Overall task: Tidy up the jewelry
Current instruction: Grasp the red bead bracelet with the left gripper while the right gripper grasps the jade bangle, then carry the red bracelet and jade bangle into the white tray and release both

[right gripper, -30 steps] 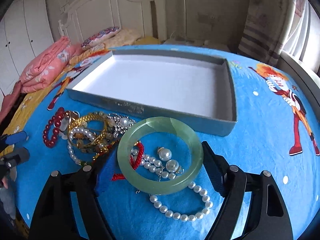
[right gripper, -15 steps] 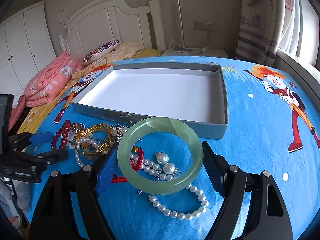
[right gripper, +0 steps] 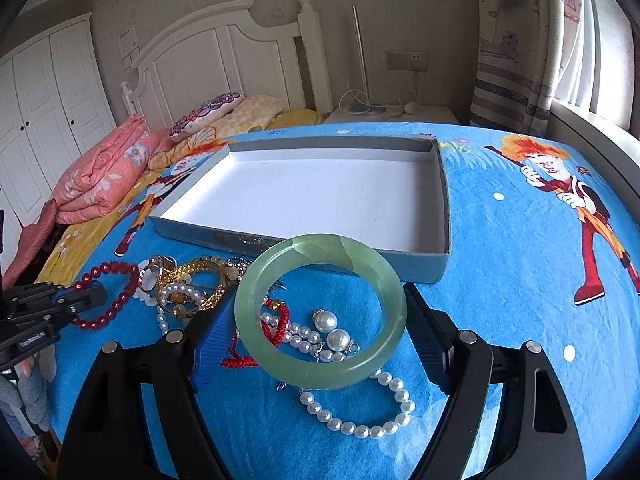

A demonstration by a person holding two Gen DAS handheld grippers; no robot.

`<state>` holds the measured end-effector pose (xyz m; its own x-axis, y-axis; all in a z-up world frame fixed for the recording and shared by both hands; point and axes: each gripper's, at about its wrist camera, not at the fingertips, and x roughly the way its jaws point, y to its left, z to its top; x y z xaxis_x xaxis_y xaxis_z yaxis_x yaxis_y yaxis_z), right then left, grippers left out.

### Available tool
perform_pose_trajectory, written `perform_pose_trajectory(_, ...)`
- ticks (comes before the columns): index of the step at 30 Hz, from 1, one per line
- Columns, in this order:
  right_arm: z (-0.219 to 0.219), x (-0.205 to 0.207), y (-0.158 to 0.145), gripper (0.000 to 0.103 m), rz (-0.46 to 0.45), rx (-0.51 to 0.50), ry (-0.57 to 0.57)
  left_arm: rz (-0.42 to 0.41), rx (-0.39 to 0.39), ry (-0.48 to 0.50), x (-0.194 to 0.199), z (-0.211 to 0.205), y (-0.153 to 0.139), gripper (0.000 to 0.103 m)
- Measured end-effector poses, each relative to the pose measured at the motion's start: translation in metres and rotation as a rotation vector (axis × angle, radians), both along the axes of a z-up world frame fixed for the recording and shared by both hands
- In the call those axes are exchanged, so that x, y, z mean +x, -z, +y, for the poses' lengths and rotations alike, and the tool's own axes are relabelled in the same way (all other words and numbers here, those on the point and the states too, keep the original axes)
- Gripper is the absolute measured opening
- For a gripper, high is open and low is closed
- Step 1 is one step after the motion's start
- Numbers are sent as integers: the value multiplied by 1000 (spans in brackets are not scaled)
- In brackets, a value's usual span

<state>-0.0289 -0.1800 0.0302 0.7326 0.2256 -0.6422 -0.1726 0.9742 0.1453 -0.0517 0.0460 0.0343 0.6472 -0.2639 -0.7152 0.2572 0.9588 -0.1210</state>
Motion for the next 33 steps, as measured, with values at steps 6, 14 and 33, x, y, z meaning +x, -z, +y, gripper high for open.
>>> perform_pose_trajectory(6,-5,-6,-5,77,-34,31,7,2,-75,7,0,8,-19,11)
perform_pose_trajectory(14,-13,-1,-13,77,-23,66,0,-22,-56,44,21,-7,-52,11)
perform_pose_trajectory(33,-17,108,-7,77,113,-40,22,30,-76,78,172,-74,-51,11)
